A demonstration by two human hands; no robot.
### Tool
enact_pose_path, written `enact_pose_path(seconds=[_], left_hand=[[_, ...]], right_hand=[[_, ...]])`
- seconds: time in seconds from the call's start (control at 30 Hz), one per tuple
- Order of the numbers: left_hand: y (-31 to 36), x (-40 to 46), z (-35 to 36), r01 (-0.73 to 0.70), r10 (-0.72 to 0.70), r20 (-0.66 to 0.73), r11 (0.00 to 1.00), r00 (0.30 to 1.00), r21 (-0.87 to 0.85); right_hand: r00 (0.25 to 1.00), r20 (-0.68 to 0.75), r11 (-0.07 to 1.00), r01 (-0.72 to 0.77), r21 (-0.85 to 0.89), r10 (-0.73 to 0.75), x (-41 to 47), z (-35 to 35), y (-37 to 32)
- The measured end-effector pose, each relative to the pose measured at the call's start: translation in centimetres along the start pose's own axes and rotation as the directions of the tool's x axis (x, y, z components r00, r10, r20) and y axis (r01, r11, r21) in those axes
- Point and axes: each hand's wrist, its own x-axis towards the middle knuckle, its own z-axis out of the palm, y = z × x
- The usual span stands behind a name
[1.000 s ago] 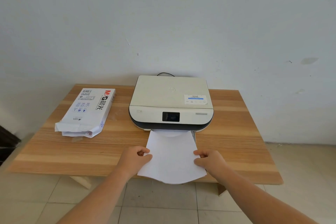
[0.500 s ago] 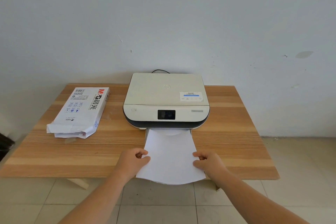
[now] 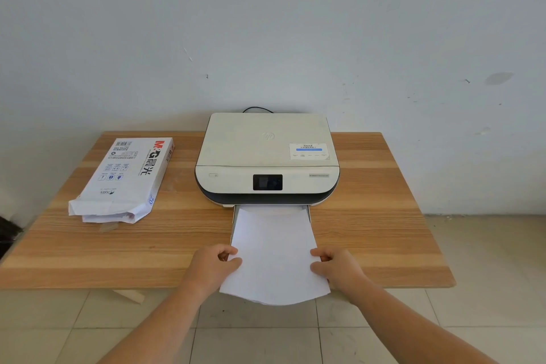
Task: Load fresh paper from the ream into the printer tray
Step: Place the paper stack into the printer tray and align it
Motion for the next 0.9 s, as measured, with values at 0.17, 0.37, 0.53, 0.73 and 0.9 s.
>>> enact_pose_path(seconds=[0.17,0.37,0.53,0.73,0.9], left_hand=[[-0.3,0.3,0.2,0.027,-0.028,0.015,0.999,1.000,0.020],[-0.8,0.7,0.5,0.056,-0.058,0.048,0.998,0.997,0.040],[-1.6,1.5,0.9,0.124,-0.126,0.076,0.991,0.989,0.043],[-2.4,2.5,1.4,0.210,-0.213,0.106,0.977,0.971,0.035],[-2.7,3.4,1.7,0.251,-0.253,0.110,0.968,0.961,0.027]], right_hand=[[1.000,0.029,0.999,-0.013,0.030,0.012,0.4,0.2,0.6],[0.998,0.031,0.998,-0.051,0.045,0.050,1.3,0.9,1.4],[0.988,0.053,0.978,-0.151,0.142,0.145,2.0,1.5,2.0],[0.974,0.078,0.946,-0.227,0.233,0.214,2.7,1.8,2.4],[0.968,0.072,0.946,-0.249,0.210,0.239,3.6,2.2,2.9]])
